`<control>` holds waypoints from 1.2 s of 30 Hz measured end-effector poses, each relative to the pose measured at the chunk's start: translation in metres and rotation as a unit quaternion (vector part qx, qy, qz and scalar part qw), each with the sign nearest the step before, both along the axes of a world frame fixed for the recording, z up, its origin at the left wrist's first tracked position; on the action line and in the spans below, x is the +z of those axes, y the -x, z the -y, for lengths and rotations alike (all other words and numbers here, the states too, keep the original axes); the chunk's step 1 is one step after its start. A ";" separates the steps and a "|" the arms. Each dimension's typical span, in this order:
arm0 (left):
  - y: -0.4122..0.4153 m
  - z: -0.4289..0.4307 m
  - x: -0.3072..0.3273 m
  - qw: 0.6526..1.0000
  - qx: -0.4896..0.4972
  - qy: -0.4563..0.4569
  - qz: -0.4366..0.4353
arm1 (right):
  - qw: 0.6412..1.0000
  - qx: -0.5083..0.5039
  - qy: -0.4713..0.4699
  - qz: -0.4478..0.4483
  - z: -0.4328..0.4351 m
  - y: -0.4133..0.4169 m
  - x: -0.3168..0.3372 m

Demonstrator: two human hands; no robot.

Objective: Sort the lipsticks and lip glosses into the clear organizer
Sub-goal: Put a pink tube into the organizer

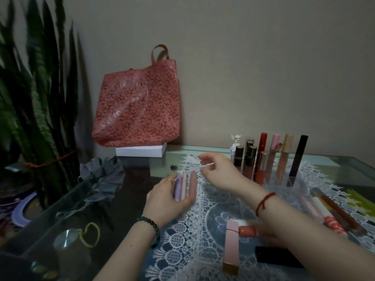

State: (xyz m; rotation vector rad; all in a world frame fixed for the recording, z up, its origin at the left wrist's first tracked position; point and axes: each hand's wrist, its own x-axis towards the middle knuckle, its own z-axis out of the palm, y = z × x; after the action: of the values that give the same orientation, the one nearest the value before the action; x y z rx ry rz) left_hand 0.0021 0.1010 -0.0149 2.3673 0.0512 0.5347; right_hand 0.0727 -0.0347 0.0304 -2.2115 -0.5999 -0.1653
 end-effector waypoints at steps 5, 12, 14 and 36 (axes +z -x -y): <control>0.001 -0.004 -0.003 1.000 0.001 -0.021 0.021 | 0.995 -0.015 0.089 -0.032 -0.023 -0.025 -0.004; -0.006 -0.003 -0.011 0.999 0.020 -0.046 0.015 | 0.985 -0.027 0.139 -0.095 -0.042 -0.041 -0.019; -0.009 -0.002 -0.015 0.998 0.025 -0.057 0.005 | 0.984 -0.030 0.149 -0.095 -0.043 -0.042 -0.021; -0.005 -0.001 -0.009 0.994 -0.046 -0.099 0.012 | 0.982 0.010 -0.190 -0.023 -0.006 0.010 0.011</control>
State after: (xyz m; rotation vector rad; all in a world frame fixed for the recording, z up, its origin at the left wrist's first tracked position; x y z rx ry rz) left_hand 0.0066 0.1025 -0.0236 2.5407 -0.1266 0.5444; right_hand 0.0624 -0.0288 0.0415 -1.8349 -0.5174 -0.2000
